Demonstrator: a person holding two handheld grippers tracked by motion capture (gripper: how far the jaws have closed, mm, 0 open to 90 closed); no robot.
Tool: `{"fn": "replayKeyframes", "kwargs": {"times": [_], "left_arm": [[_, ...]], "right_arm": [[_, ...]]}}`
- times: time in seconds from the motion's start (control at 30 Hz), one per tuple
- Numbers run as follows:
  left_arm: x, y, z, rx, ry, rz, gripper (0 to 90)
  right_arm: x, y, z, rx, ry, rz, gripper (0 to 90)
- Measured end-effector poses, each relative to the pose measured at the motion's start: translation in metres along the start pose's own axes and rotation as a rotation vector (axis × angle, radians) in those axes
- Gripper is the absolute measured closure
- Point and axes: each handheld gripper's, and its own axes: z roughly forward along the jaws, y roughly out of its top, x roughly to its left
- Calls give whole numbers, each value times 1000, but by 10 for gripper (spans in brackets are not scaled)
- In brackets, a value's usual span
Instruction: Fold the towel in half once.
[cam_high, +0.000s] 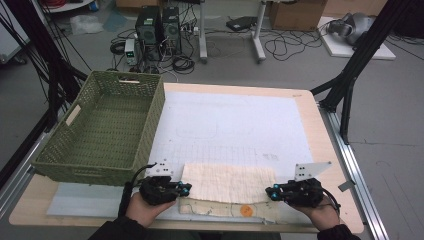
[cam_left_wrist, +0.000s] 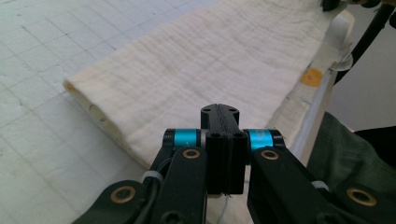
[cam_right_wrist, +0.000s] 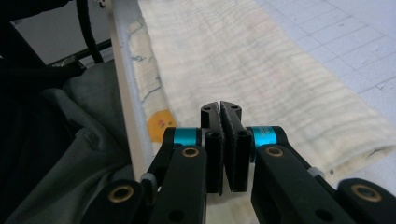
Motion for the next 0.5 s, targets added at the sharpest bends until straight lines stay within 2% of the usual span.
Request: {"fn": "replayKeyframes", "kwargs": {"times": [0.13,0.23,0.27,0.3,0.33,0.43,0.5], "left_arm": [[-6,-6,-5,11,-16,7,892],[-8,-12,2,55,-22,18,887],[-7,-13,5,58,-19,11,856],[-5,-13,5,55,-17,13,807],[-4,-11,6,41,-4,12,779],[2,-3,7,2,51,27,721],[8,3,9,-26,89,25,712]], "right_arm": [[9,-4,-9,-8,19,3,881],[11,-13,-1,44,66,16,873],[12,-17,4,79,71,17,844],[12,-20,7,90,69,21,821],[10,-21,8,78,76,33,807],[1,-16,4,32,29,54,733],[-7,-10,0,10,-30,50,706]]}}
